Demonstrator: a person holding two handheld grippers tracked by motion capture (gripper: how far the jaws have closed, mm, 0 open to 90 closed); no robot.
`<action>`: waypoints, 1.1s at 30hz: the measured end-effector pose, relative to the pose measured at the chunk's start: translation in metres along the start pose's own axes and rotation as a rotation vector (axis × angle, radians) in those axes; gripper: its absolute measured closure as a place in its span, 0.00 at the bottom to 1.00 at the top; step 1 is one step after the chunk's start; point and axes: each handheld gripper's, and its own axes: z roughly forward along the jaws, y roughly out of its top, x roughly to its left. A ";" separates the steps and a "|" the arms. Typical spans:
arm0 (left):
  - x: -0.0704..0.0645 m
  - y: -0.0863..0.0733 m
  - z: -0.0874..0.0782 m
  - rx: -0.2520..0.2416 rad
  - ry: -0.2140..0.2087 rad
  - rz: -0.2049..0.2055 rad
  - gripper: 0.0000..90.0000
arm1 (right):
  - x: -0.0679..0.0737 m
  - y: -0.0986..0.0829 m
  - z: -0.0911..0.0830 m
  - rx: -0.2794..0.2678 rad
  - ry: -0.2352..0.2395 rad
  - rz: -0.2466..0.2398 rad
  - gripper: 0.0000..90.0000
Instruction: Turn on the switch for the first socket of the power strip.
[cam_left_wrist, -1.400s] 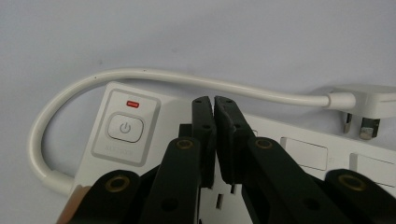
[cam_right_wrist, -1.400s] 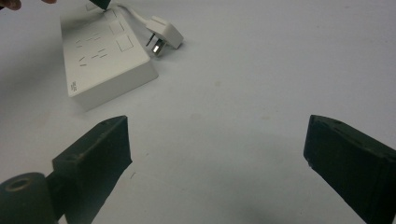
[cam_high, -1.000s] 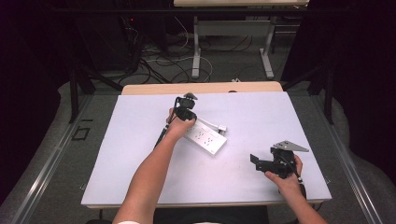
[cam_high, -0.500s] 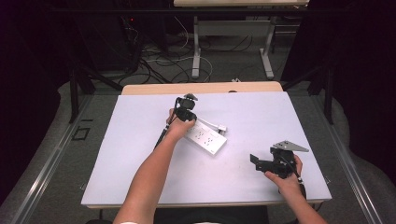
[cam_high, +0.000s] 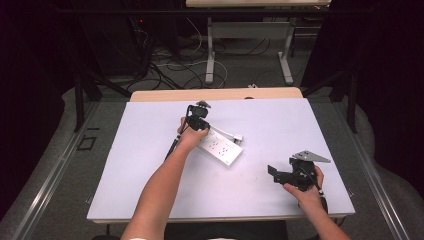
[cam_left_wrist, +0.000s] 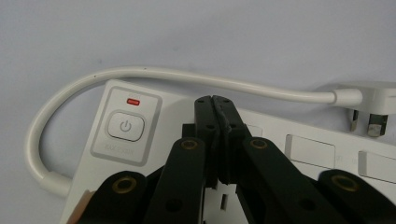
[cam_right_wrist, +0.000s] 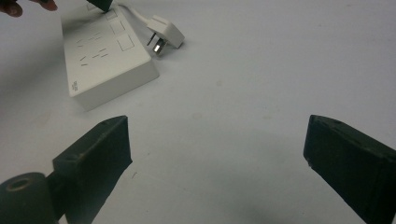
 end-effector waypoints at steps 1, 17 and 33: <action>0.000 0.000 0.000 0.000 0.000 0.000 1.00 | 0.000 0.000 0.000 0.000 0.000 0.000 0.07; -0.002 0.000 0.000 0.000 0.005 -0.007 0.96 | -0.001 0.000 0.000 -0.001 -0.001 0.005 0.07; -0.008 0.002 -0.006 -0.027 0.006 -0.014 0.83 | -0.001 0.000 0.001 0.003 -0.001 0.003 0.08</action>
